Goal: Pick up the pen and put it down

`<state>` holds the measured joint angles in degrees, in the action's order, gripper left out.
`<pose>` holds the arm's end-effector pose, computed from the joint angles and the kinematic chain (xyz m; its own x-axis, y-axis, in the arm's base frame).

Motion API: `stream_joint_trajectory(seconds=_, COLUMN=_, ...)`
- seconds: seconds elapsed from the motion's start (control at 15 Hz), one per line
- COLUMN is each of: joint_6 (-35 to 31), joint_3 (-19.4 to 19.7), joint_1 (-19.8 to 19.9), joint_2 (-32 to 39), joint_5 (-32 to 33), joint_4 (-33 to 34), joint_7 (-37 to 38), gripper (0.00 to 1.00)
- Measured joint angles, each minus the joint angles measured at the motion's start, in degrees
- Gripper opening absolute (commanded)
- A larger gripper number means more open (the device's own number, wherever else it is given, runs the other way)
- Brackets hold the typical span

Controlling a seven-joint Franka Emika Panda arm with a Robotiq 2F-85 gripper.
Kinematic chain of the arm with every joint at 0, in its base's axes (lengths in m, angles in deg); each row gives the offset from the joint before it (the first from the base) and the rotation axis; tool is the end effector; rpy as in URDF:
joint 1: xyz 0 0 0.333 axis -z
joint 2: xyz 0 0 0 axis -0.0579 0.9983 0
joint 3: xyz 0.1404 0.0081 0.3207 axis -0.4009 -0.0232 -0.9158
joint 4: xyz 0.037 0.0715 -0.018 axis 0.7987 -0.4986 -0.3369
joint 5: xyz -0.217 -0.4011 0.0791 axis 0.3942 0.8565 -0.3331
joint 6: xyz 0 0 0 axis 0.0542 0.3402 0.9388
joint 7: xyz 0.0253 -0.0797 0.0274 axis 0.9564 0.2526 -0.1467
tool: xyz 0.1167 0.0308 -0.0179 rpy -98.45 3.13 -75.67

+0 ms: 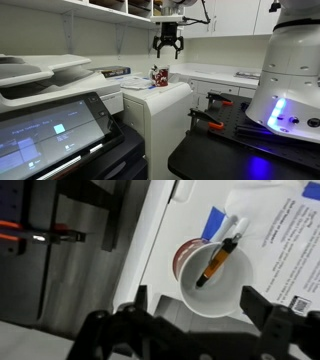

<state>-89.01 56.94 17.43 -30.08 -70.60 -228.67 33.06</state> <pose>0.4739 -0.1166 0.2742 0.2793 -0.9576 -0.0704 -0.9601 -0.2775 -0.0346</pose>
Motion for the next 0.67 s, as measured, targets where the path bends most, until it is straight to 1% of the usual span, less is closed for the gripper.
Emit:
stream_joint_trajectory(seconds=0.2, joint_6=0.0, joint_3=0.19, joint_1=-0.29, joint_2=-0.09, joint_5=0.0, joint_4=-0.02, joint_7=0.0, gripper=1.0)
stream_joint_trajectory(seconds=0.33, joint_6=0.0, joint_3=1.08, joint_1=-1.07, joint_2=0.41, joint_5=-1.4, joint_4=0.0, joint_7=0.01, gripper=1.0)
stream_joint_trajectory(seconds=0.4, joint_6=0.0, joint_3=1.49, joint_1=-1.53, joint_2=0.97, joint_5=-3.04, joint_4=0.15, joint_7=-0.08, gripper=0.77)
stream_joint_trajectory(seconds=0.47, joint_6=0.06, joint_3=1.81, joint_1=-1.97, joint_2=1.71, joint_5=-4.77, joint_4=0.43, joint_7=-0.19, gripper=0.74)
stream_joint_trajectory(seconds=0.67, joint_6=0.61, joint_3=2.71, joint_1=-3.38, joint_2=4.77, joint_5=-9.59, joint_4=2.35, joint_7=-0.62, gripper=0.5)
